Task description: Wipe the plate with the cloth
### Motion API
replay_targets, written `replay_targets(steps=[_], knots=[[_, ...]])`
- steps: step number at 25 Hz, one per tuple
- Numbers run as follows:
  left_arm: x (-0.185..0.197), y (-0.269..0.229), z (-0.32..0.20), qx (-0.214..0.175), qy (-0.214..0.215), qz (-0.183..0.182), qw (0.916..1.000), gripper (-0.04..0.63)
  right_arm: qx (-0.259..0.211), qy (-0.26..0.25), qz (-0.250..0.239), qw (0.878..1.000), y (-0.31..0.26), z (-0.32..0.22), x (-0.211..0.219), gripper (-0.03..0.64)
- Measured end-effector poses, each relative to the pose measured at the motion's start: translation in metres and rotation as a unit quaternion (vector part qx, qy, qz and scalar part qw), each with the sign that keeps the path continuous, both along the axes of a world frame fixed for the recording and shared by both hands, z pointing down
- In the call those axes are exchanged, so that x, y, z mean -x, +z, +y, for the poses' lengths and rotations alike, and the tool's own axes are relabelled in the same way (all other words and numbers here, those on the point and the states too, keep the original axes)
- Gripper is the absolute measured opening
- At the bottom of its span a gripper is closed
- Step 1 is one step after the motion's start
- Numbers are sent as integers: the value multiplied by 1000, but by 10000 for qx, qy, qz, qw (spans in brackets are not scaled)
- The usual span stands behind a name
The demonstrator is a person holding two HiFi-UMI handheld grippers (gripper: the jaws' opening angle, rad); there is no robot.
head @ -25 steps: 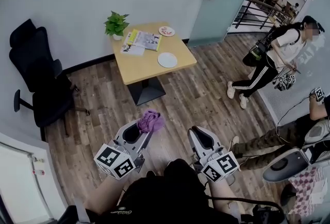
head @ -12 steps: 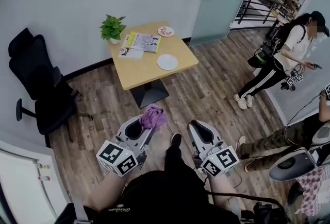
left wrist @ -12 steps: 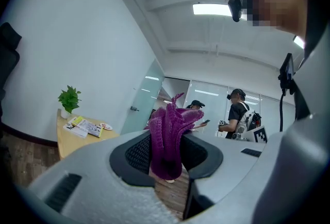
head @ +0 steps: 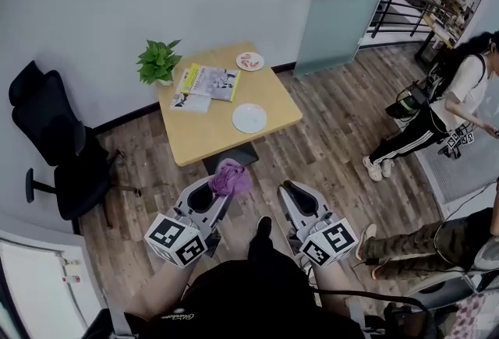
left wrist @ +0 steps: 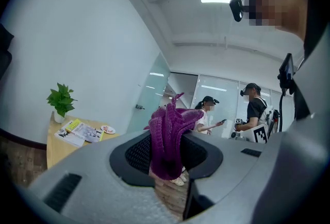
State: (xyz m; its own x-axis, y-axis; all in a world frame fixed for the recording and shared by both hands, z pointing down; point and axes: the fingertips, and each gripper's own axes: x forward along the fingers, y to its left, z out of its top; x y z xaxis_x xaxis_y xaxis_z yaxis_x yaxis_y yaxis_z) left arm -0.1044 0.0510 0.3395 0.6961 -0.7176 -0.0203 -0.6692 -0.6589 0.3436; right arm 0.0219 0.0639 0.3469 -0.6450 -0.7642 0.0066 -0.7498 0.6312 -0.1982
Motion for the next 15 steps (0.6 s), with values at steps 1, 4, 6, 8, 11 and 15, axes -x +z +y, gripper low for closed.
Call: replay_targets(steps=[1, 4, 6, 8, 11, 15], knots=[[-6, -3, -17, 11, -45, -25, 10000, 124, 13, -53, -13, 10000, -2, -18, -6, 57], [-26, -9, -70, 16, -192, -98, 9998, 124, 63, -204, -30, 9998, -5, -72, -26, 57], [-39, -12, -104, -5, -284, -118, 9995, 124, 73, -288, -9, 9996, -7, -109, -39, 57], [-51, -13, -131, -4, -352, -144, 9993, 124, 87, -374, 0, 9993, -7, -140, -49, 57], [-59, -9, -160, 76, -510, -160, 9985, 124, 176, -520, -16, 9985, -2, -174, -57, 57], [-53, 4, -187, 288, -785, -138, 9964, 124, 274, -696, 5, 9972, 4, -209, -56, 57]])
